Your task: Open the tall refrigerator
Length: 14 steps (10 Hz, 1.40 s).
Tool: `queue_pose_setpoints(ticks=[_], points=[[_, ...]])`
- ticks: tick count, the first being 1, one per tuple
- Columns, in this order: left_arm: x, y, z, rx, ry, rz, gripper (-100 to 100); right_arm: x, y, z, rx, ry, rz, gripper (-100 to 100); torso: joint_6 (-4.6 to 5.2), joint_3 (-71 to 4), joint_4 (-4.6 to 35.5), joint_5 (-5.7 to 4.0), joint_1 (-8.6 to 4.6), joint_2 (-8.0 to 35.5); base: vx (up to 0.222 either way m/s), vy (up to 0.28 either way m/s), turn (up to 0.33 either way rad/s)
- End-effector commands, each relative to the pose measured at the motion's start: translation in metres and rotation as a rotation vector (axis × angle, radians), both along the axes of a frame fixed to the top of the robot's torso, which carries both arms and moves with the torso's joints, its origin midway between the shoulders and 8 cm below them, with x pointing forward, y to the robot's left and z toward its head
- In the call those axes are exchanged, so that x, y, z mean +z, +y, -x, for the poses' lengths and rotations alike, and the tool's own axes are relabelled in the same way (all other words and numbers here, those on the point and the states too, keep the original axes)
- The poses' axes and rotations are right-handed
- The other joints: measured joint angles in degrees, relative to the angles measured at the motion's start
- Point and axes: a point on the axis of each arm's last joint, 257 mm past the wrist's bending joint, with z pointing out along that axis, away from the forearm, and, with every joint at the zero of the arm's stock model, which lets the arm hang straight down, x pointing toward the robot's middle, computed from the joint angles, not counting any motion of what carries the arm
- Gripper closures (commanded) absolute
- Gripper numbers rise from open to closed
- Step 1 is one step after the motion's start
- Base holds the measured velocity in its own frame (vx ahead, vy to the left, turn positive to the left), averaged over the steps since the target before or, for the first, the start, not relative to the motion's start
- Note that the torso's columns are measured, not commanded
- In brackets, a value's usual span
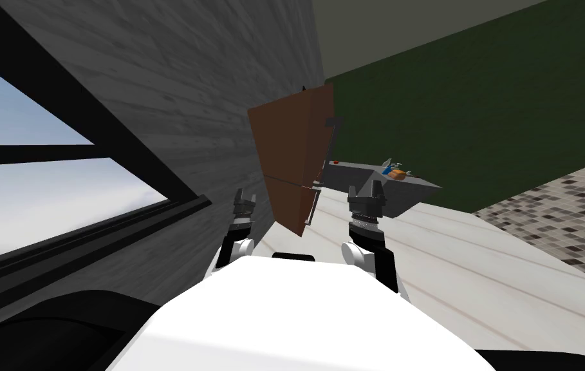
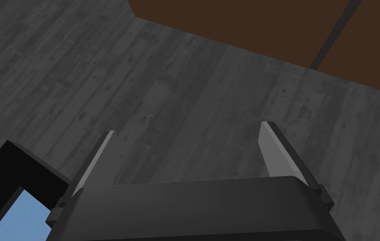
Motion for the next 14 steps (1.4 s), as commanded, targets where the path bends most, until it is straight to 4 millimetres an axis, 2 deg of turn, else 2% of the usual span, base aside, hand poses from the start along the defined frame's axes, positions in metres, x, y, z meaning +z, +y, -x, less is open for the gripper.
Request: queue_pose_setpoints(ticks=[1,9,10,11,14], points=[[0.0,0.0,0.0,0.0,0.0,0.0,0,0.0,0.0,0.0,0.0,0.0,0.0,0,0.0,-4.67,2.35,0.0,0.0,2.32,0.0,0.0,0.0],[0.0,0.0,0.0,0.0,0.0,0.0,0,0.0,0.0,0.0,0.0,0.0,0.0,0,0.0,-70.73,35.37,0.0,0.0,35.39,0.0,0.0,0.0],[0.001,-0.003,-0.002,-0.016,0.007,-0.026,-100,0.0,0.0,0.0,0.0,0.0,0.0,0,0.0,-79.19,39.6,0.0,0.0,39.62,0.008,-0.008,-0.008],[0.002,-0.005,-0.004,-0.027,0.013,-0.042,-100,0.0,0.0,0.0,0.0,0.0,0.0,0,0.0,-83.14,41.49,0.0,-0.01,41.54,0.008,-0.021,-0.014],[0.006,-0.01,-0.012,-0.058,0.036,-0.076,-100,0.0,0.0,0.0,0.0,0.0,0.0,0,0.0,-84.58,42.25,-0.02,-0.06,42.23,0.016,-0.04,-0.018]])
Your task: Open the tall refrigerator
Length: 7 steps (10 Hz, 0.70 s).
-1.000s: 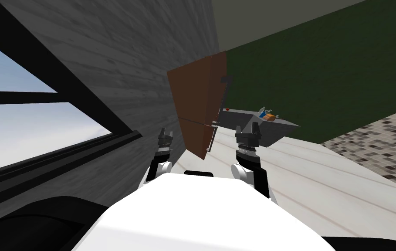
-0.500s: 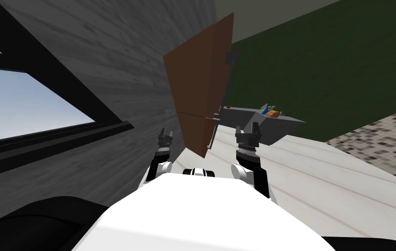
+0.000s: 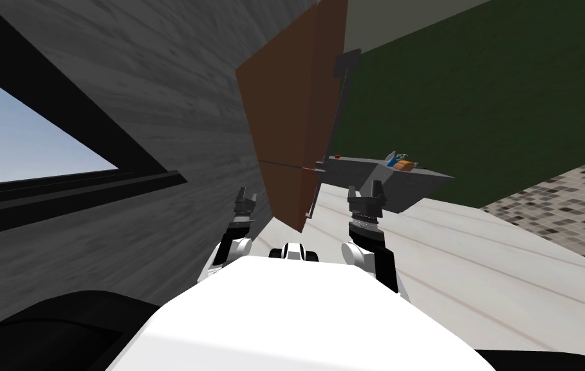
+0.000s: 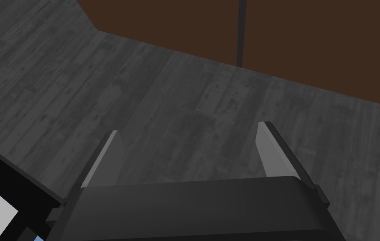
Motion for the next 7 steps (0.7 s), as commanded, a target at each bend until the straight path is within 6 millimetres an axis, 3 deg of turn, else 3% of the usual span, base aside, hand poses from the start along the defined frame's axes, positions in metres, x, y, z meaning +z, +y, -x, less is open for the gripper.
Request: queue_pose_setpoints(ticks=[1,7], points=[[0.005,-0.005,-0.008,-0.024,0.022,-0.022,-100,0.0,0.0,0.0,0.0,0.0,0.0,0,0.0,0.0,0.02,0.0,0.0,0.03,0.022,-0.052,-0.026],[0.024,-0.018,-0.029,-0.065,0.064,-0.033,-100,0.0,0.0,0.0,0.0,0.0,0.0,0,0.0,0.0,0.02,0.02,0.07,0.03,0.029,-0.065,-0.034]])
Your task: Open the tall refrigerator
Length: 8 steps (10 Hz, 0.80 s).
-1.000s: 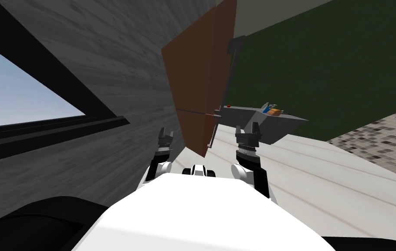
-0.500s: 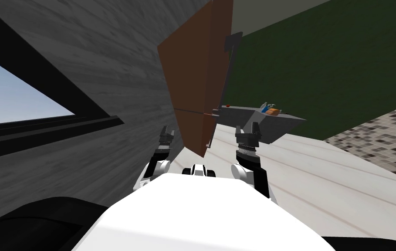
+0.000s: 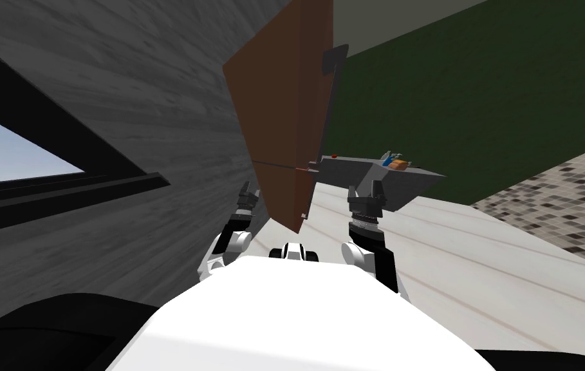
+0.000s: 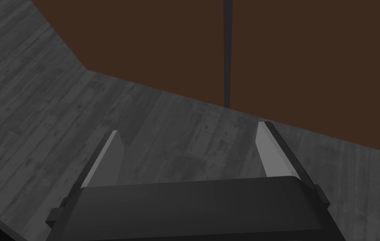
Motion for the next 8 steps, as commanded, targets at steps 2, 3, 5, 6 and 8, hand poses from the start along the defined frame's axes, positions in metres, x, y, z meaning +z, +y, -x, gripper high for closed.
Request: queue_pose_setpoints(ticks=[2,3,5,6,8], points=[[0.007,-0.006,-0.01,-0.016,0.028,-0.001,-100,0.0,0.0,0.0,0.0,0.0,0.0,0,0.0,0.02,0.01,-0.01,-0.05,0.03,0.026,-0.068,-0.02],[0.011,-0.008,-0.013,-0.023,0.038,0.0,-100,0.0,0.0,0.0,0.0,0.0,0.0,0,-0.01,0.04,0.02,0.01,0.05,0.07,0.015,-0.047,-0.026],[0.02,-0.013,-0.019,-0.035,0.046,0.001,-100,0.0,0.0,0.0,0.0,0.0,0.0,0,0.0,0.02,0.01,-0.01,-0.04,0.04,0.029,-0.071,-0.043],[0.016,-0.013,-0.021,-0.034,0.06,0.001,-100,0.0,0.0,0.0,0.0,0.0,0.0,0,0.0,-0.01,-0.01,-0.02,-0.08,-0.02,0.032,-0.055,-0.008],[0.024,-0.017,-0.026,-0.046,0.073,0.003,-100,0.0,0.0,0.0,0.0,0.0,0.0,0,0.0,0.02,0.01,0.01,0.02,0.04,0.028,-0.061,-0.033]])
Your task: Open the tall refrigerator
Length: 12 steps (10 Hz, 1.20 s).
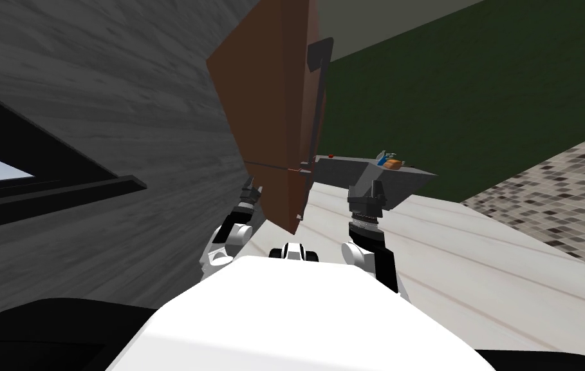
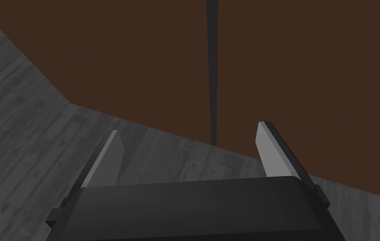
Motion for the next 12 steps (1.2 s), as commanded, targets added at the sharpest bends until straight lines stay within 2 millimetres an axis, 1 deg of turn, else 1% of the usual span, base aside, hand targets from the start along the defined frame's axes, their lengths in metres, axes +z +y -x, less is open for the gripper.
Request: queue_pose_setpoints(ticks=[1,4,5,6,8,9,11,12], points=[[0.002,-0.003,-0.006,-0.008,0.026,0.002,-100,0.0,0.0,0.0,0.0,0.0,0.0,0,0.0,-0.01,0.0,-0.02,-0.06,-0.02,0.03,-0.047,-0.017],[0.004,-0.007,-0.014,-0.018,0.059,0.005,-100,0.0,0.0,0.0,0.0,0.0,0.0,0,-0.01,0.01,0.01,0.0,0.01,0.02,0.024,-0.041,-0.023],[0.007,-0.01,-0.017,-0.023,0.063,0.007,-100,0.0,0.0,0.0,0.0,0.0,0.0,0,0.0,0.0,0.0,0.0,-0.01,-0.01,0.029,-0.065,-0.043],[0.004,-0.009,-0.018,-0.022,0.078,0.007,-100,0.0,0.0,0.0,0.0,0.0,0.0,0,0.0,-0.02,-0.01,-0.03,-0.12,-0.03,0.022,-0.061,-0.02],[0.007,-0.014,-0.025,-0.032,0.102,0.01,-100,0.0,0.0,0.0,0.0,0.0,0.0,0,0.0,0.0,0.0,-0.02,-0.05,0.0,0.03,-0.068,-0.038],[0.003,-0.013,-0.026,-0.031,0.118,0.01,-100,0.0,0.0,0.0,0.0,0.0,0.0,0,0.0,-0.02,-0.01,-0.03,-0.08,-0.05,0.03,-0.06,-0.012],[0.004,-0.018,-0.033,-0.041,0.145,0.013,-100,0.0,0.0,0.0,0.0,0.0,0.0,0,0.0,-0.02,-0.01,0.0,0.02,-0.03,0.041,-0.063,-0.036],[0.0,-0.017,-0.034,-0.039,0.161,0.013,-100,0.0,0.0,0.0,0.0,0.0,0.0,0,0.0,-0.03,-0.01,-0.02,-0.07,-0.04,0.028,-0.059,-0.02]])
